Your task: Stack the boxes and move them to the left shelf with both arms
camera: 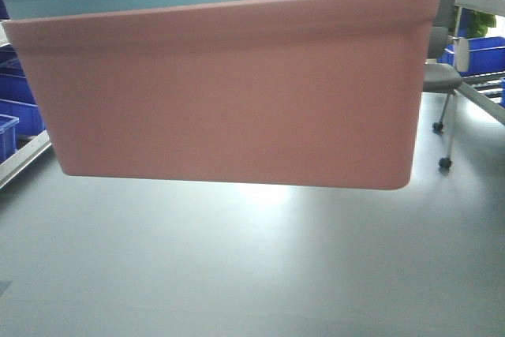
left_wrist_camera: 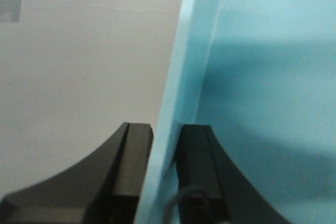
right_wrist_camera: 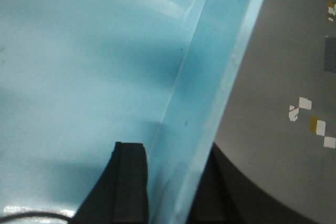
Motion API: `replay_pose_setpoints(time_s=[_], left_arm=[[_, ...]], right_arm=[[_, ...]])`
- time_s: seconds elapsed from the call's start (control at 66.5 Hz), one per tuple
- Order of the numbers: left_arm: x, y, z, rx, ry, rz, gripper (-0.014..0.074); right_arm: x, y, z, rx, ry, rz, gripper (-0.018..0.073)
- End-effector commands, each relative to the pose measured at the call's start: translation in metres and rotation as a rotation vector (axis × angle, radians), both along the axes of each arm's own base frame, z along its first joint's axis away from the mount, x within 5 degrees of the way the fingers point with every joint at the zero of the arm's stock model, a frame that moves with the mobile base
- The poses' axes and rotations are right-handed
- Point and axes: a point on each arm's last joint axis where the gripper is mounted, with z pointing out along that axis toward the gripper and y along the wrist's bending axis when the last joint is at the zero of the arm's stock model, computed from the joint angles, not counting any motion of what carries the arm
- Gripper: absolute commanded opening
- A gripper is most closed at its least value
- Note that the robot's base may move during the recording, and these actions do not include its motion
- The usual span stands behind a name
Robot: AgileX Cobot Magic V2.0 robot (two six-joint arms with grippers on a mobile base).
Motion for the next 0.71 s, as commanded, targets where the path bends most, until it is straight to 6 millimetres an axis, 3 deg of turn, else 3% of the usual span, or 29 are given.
replay_pose_setpoints(time_s=[0.0,0.692], left_arm=[[-0.0147,-0.0196,0.0394,-0.226,-0.117,-0.084,-0.0003],[-0.0139,-0.0187,0.0395,-0.224,-0.118,-0.081,-0.0003]], right_arm=[[-0.0033,0.0131,0.0346,0.196,-0.174,0.079,0.0056],[-0.0033,0.0129,0.0346,0.194,-0.175,0.079,0.0056]])
